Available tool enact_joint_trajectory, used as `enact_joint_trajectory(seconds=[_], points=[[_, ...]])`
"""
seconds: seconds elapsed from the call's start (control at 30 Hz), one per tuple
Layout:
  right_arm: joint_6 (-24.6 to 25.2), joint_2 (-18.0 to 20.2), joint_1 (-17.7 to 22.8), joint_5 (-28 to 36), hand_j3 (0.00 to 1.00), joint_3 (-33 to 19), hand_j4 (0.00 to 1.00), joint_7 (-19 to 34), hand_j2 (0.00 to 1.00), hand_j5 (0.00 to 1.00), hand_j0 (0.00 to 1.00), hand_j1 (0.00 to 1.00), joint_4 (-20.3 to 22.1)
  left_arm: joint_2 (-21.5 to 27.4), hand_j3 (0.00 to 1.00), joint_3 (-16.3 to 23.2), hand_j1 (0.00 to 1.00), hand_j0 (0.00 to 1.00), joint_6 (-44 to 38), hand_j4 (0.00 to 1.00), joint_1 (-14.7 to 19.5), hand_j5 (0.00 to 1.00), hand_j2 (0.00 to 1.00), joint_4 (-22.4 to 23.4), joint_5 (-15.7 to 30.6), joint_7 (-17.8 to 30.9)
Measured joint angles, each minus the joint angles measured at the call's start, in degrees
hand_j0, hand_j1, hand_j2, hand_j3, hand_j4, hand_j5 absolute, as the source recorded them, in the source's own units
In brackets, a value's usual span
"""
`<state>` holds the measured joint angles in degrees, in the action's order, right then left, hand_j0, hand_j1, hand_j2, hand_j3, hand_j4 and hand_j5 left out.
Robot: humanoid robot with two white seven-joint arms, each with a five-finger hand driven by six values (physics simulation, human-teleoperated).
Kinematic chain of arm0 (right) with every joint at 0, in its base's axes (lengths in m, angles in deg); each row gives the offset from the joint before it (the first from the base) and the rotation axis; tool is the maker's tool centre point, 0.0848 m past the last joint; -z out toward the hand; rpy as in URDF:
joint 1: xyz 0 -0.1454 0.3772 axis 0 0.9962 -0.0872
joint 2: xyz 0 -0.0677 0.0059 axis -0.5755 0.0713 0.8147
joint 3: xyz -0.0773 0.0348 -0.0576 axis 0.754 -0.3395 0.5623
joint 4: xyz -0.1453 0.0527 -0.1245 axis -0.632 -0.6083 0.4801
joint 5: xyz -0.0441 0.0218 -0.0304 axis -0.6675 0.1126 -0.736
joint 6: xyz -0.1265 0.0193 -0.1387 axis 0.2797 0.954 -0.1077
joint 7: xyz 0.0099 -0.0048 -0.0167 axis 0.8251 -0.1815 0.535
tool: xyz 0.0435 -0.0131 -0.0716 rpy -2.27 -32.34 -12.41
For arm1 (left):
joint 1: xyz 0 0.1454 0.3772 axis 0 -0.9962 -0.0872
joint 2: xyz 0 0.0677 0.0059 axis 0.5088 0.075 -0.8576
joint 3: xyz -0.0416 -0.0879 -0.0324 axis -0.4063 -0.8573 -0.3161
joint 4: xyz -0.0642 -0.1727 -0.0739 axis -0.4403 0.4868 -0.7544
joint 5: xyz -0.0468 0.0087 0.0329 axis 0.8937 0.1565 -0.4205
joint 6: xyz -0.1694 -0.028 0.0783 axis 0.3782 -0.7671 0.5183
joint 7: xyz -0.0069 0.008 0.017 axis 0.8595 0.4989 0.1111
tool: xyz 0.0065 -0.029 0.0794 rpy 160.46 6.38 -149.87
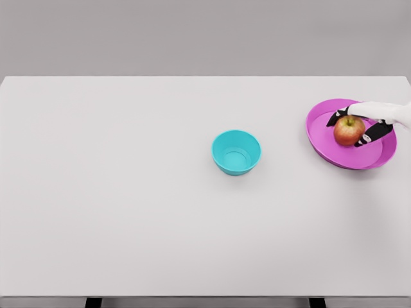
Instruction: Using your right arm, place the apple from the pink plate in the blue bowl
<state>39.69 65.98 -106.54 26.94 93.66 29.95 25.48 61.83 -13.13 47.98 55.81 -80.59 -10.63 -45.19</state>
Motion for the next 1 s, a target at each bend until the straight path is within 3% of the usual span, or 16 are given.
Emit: enact_joint_trajectory(seconds=[0.57, 1.0], points=[[0.0, 0.1, -1.1, 0.1, 0.65, -0.7, 0.65, 0.0, 0.65, 0.65, 0.65, 0.65, 1.1, 0.0, 1.00, 0.0, 1.00, 1.00, 0.0, 1.00, 0.0, 1.00, 1.00, 0.0, 0.0, 0.0], [-0.1, 0.6, -1.5, 0.2, 0.65, -0.8, 0.65, 0.0, 0.65, 0.65, 0.65, 0.65, 11.2, 0.0, 1.00, 0.0, 1.00, 1.00, 0.0, 1.00, 0.0, 1.00, 1.00, 0.0, 0.0, 0.0]])
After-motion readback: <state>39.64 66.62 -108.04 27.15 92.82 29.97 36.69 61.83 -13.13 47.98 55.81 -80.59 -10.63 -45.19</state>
